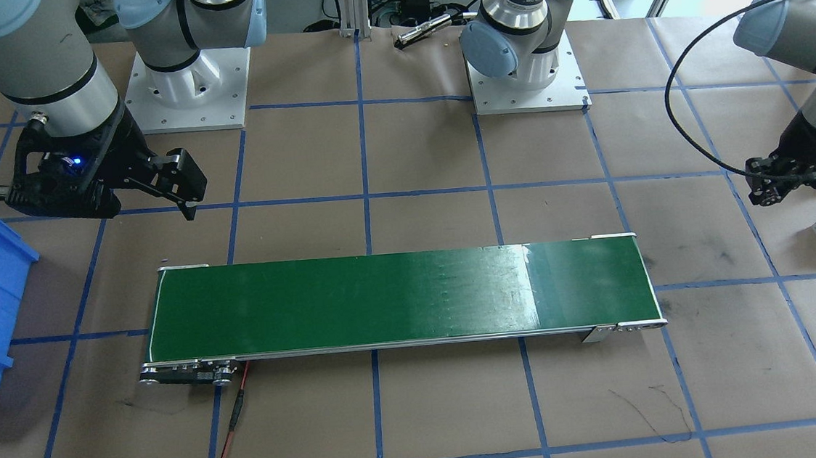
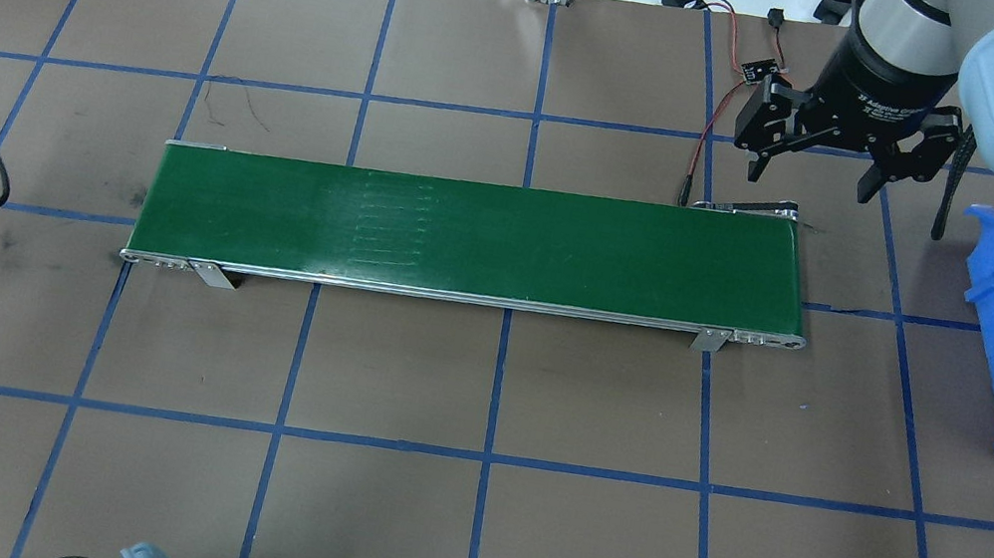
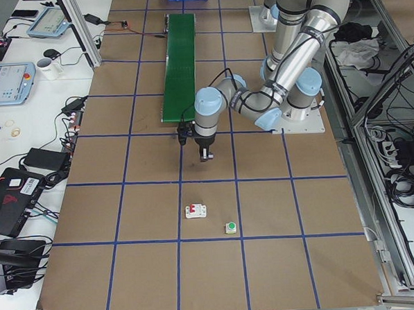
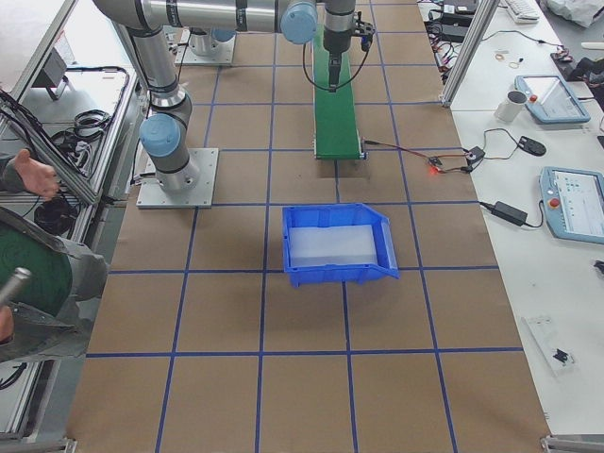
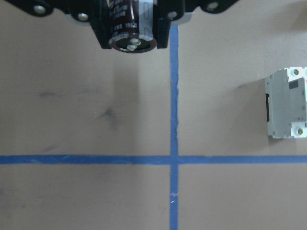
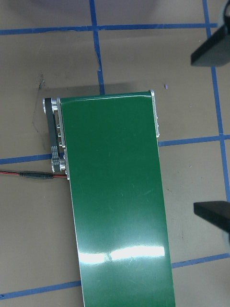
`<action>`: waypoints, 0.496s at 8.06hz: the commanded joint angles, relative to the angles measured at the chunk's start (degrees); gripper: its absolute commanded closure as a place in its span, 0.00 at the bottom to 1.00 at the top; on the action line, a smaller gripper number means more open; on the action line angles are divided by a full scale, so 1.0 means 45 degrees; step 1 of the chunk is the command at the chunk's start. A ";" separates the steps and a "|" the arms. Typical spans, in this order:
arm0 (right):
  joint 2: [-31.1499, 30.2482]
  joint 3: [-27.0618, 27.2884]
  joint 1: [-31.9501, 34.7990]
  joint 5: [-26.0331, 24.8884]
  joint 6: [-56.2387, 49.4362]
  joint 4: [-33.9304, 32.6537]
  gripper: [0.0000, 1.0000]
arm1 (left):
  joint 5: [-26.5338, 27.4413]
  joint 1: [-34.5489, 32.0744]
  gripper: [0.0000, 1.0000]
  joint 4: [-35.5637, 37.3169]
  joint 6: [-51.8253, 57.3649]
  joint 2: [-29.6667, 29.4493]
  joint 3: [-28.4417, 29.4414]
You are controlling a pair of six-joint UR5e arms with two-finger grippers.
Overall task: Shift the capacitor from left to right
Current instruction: 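Carry the capacitor with the left gripper over the near end of the belt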
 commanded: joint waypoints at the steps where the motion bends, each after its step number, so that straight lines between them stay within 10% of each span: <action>1: 0.0000 0.0000 0.0000 0.0000 -0.0001 0.0020 0.00 | 0.1487 -0.3584 0.90 -0.0110 -0.2200 0.0556 -0.0019; 4: 0.0000 0.0000 -0.0019 0.0000 -0.0001 0.0020 0.00 | 0.2372 -0.5646 0.91 -0.0091 -0.3498 0.0285 -0.0019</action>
